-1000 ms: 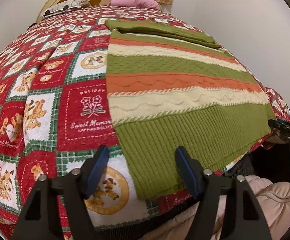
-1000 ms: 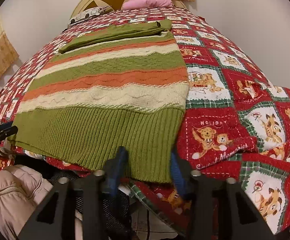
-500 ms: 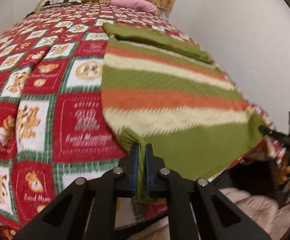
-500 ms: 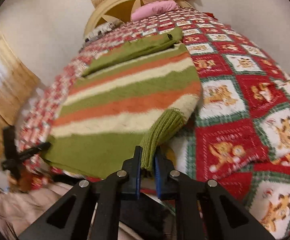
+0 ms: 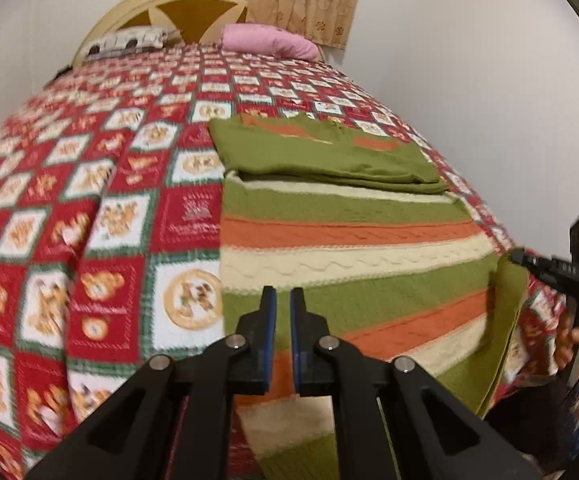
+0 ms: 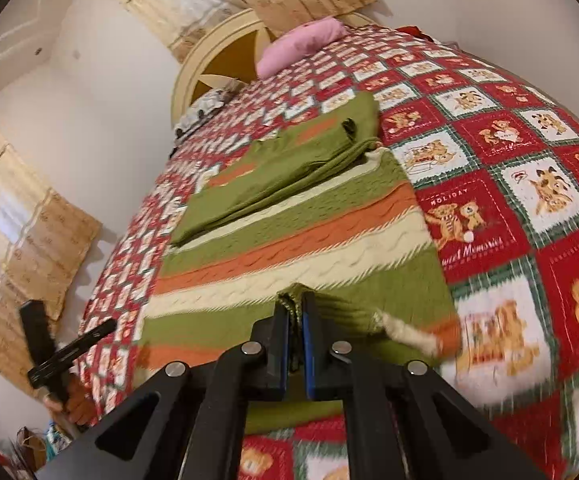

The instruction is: Fold small clothes

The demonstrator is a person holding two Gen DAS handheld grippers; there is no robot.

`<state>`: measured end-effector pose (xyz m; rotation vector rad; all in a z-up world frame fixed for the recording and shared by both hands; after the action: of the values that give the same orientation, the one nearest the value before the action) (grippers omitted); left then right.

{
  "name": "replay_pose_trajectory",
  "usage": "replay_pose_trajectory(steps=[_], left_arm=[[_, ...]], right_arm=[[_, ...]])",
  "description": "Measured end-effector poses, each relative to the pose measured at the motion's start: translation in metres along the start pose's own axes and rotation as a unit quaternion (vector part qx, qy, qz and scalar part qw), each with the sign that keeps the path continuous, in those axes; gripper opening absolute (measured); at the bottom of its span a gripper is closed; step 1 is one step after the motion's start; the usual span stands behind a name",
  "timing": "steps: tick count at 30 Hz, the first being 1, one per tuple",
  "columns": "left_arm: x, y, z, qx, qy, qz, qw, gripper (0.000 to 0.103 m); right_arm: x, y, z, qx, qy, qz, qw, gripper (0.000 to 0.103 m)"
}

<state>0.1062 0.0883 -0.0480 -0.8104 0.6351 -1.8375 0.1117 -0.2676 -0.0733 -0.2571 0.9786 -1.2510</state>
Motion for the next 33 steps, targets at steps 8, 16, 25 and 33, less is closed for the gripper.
replay_pose_trajectory(steps=[8, 16, 25, 33], left_arm=[[-0.019, -0.008, -0.014, 0.001, 0.037, -0.003, 0.9993, 0.025], [-0.046, -0.030, -0.061, -0.024, 0.230, 0.066, 0.9707, 0.069], [0.015, -0.027, -0.132, -0.011, 0.490, 0.034, 0.8708, 0.071], [0.044, -0.001, -0.098, 0.011, 0.450, -0.017, 0.8929, 0.054]], right_arm=[[0.025, 0.035, 0.006, -0.004, 0.009, -0.041, 0.999, 0.005], [0.028, 0.044, 0.004, -0.010, 0.009, -0.050, 0.999, 0.005], [0.030, 0.046, 0.004, -0.013, 0.025, -0.053, 0.998, 0.005], [0.030, 0.046, 0.003, -0.018, 0.030, -0.049, 0.998, 0.005]])
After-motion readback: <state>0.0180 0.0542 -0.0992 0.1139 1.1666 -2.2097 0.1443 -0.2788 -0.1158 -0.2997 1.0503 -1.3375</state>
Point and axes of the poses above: each gripper's, at about its wrist camera, not at the fingertips, and y roughly the way its jaws point, x to its right, z to its top, the point moved 9 cm from there along y, roughly the way its jaws point, and after that the axes turned 5 degrees about -y, right-handed, at the moved point
